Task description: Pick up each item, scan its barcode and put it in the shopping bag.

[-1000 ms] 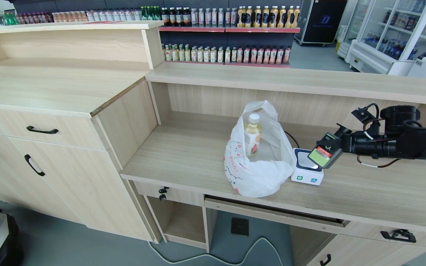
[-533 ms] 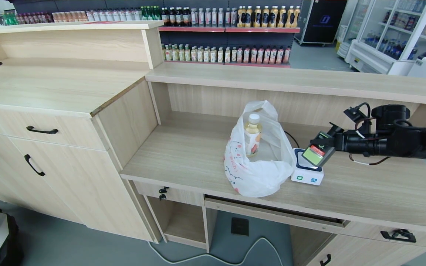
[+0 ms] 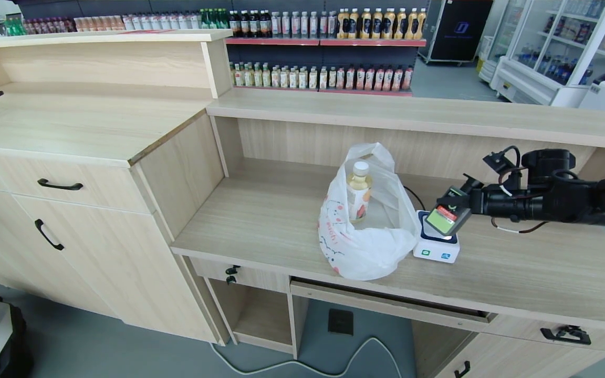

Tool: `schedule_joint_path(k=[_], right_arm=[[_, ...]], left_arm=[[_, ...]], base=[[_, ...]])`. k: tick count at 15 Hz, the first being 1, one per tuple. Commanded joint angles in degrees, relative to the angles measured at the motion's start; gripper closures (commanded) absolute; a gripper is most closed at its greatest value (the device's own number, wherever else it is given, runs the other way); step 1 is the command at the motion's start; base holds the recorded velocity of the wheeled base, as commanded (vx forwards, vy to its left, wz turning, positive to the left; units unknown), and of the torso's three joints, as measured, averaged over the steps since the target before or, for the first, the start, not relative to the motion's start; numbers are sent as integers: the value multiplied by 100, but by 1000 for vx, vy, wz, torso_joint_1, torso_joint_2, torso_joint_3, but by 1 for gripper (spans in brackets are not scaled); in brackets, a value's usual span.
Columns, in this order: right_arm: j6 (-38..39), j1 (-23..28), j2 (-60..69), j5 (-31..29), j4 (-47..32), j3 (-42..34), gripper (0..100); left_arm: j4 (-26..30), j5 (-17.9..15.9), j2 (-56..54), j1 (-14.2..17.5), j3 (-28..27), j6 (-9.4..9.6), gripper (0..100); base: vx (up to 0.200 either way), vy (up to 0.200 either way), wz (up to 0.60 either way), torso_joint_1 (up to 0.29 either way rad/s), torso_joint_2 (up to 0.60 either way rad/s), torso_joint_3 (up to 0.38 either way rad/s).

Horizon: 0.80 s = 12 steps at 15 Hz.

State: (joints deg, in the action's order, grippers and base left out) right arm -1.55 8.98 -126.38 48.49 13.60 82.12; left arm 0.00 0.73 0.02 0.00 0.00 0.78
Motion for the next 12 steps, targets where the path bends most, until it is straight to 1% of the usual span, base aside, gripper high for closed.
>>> schedule_joint_path(k=[1,5,6,8,9,10,11,12], right_arm=[[-3,-2,-9,2,2,6,100],[-21,7,43,-42,2,6,100],[-56,-20,228,-279,2,33,100],[-223,-204,992,-1404,-51,-134,100],[-276,-239,1247,-1589,-51,-284,100],[-917,-292,1968,-2178,-60,-802,100],[-1629,-292,2372,-2714,-60,-1198,100],[-2078,-283,2618,-2995,-60,-1462,100]], left_arm=[[0,6,-2,0,0,1,0],[0,6,-2,0,0,1,0],[0,6,-2,0,0,1,0],[0,6,-2,0,0,1,0],[0,6,-2,0,0,1,0],[0,6,-2,0,0,1,0],[0,6,-2,0,0,1,0],[0,-3,-2,0,0,1,0]], base=[[0,0,0,0,0,0],[0,0,0,0,0,0],[0,0,0,0,0,0],[0,0,0,0,0,0],[0,0,0,0,0,0],[0,0,0,0,0,0],[0,0,0,0,0,0],[0,0,0,0,0,0]])
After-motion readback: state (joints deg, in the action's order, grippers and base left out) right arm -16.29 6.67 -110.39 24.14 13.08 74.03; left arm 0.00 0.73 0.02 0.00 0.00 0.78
